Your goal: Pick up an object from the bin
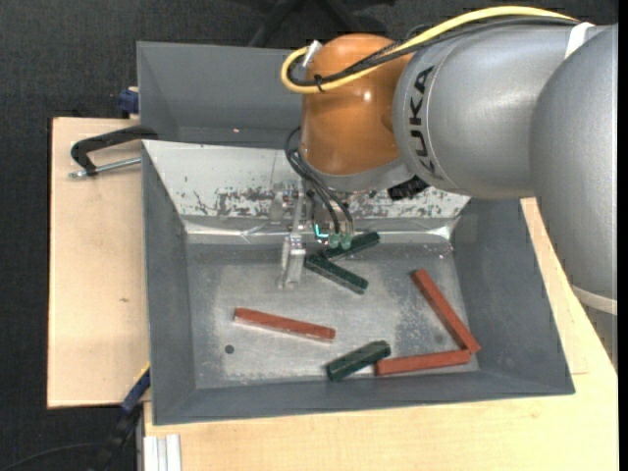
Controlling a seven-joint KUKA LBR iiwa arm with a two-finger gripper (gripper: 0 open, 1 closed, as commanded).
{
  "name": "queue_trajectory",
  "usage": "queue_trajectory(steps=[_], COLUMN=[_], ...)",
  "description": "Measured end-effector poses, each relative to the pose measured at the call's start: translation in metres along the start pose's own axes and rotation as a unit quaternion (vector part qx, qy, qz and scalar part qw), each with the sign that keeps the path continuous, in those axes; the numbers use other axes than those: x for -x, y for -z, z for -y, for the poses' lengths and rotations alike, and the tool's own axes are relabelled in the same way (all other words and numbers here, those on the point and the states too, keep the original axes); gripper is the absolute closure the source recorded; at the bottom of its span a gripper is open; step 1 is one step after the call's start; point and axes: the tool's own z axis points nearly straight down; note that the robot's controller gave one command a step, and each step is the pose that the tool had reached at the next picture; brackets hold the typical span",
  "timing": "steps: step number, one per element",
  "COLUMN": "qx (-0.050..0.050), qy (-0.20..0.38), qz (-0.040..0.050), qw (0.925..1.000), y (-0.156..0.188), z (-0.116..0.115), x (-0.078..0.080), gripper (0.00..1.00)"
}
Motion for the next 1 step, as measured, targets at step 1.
queue_trajectory(steps=[1], qx=[0.000], qy=[-0.031], qz=[-0.0011], qw=[0.9995], y=[-0.1038], z=[-0.0289], x=[-0.0565], gripper=[0.00])
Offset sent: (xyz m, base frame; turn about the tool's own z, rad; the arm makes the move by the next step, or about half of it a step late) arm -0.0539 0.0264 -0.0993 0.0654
